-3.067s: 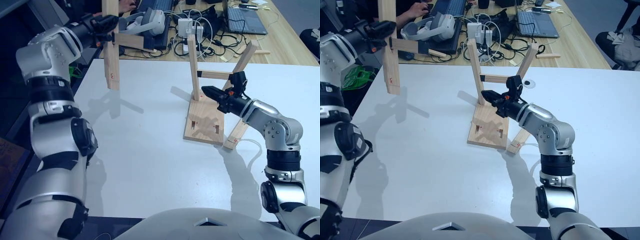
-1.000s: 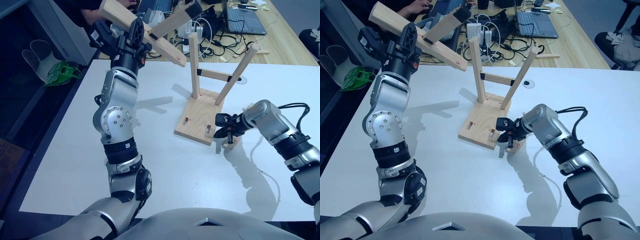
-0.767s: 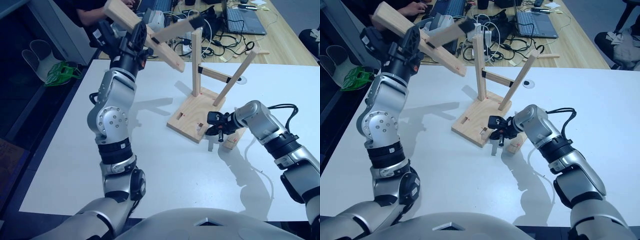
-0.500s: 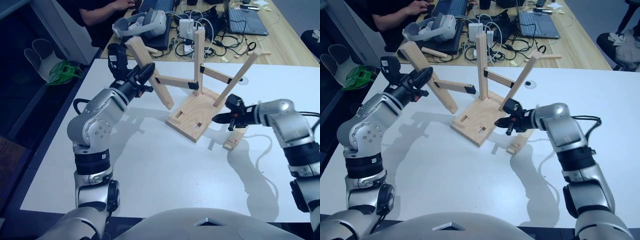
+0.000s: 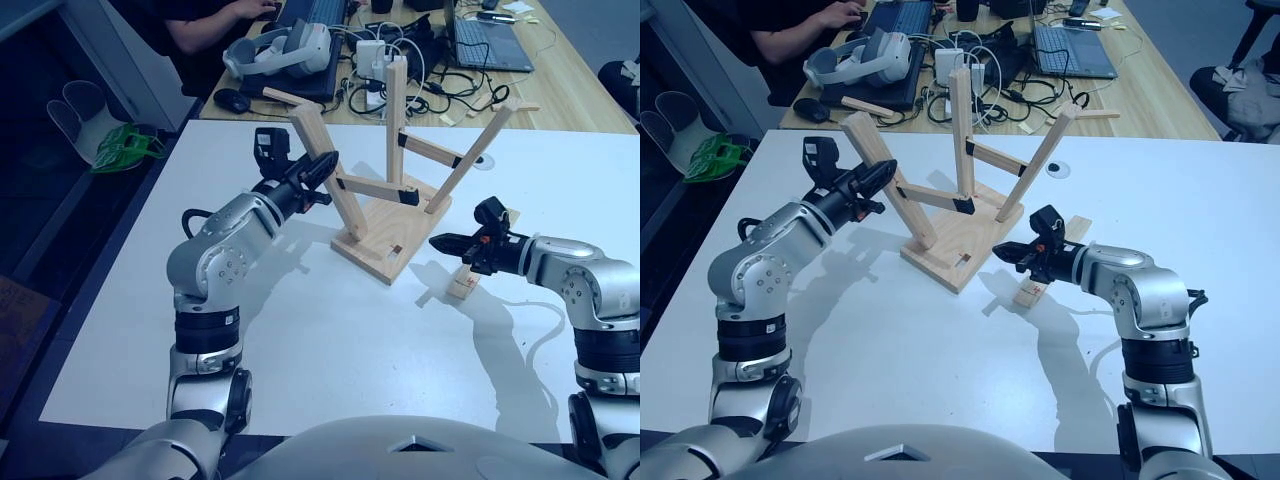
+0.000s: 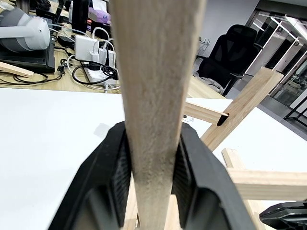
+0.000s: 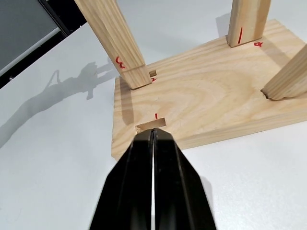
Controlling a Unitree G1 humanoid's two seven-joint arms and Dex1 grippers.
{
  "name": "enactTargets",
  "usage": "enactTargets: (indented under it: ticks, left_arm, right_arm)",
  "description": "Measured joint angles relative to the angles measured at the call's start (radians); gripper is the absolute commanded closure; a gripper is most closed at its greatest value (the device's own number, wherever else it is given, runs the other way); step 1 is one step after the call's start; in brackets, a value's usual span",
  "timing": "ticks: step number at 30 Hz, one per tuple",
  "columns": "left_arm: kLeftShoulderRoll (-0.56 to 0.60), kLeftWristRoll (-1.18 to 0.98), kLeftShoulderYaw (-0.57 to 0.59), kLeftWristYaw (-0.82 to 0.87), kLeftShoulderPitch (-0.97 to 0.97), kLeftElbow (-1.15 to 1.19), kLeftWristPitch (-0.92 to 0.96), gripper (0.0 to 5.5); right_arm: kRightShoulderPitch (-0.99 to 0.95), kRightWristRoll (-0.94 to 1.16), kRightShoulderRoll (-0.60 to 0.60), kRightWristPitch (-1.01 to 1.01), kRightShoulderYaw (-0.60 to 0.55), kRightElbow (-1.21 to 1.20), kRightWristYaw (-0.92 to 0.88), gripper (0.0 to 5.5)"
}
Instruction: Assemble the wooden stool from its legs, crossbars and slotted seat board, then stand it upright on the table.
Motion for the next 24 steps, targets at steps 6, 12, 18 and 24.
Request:
enactTargets:
  ticks: [6, 12, 18, 24]
  left_arm:
    - [0.002, 0.050, -0.021, -0.057, -0.010, 0.063, -0.081, 4.47]
    - [0.013, 0.077, -0.018, -0.068, -0.011, 0.065, -0.096, 4.47]
    - [0.022, 0.084, 0.011, -0.035, -0.006, 0.048, -0.073, 4.47]
    - [0.025, 0.090, 0.011, -0.068, -0.006, 0.064, -0.092, 4.47]
  right_arm:
    - [0.000, 0.070, 0.037, 0.001, -0.042, 0.006, -0.049, 5.50]
    - [0.000, 0.113, 0.039, 0.001, -0.058, 0.023, -0.072, 5.50]
    - [0.000, 0.145, 0.039, 0.001, -0.060, 0.029, -0.087, 5.50]
    - [0.000, 0.155, 0.039, 0.000, -0.060, 0.042, -0.093, 5.50]
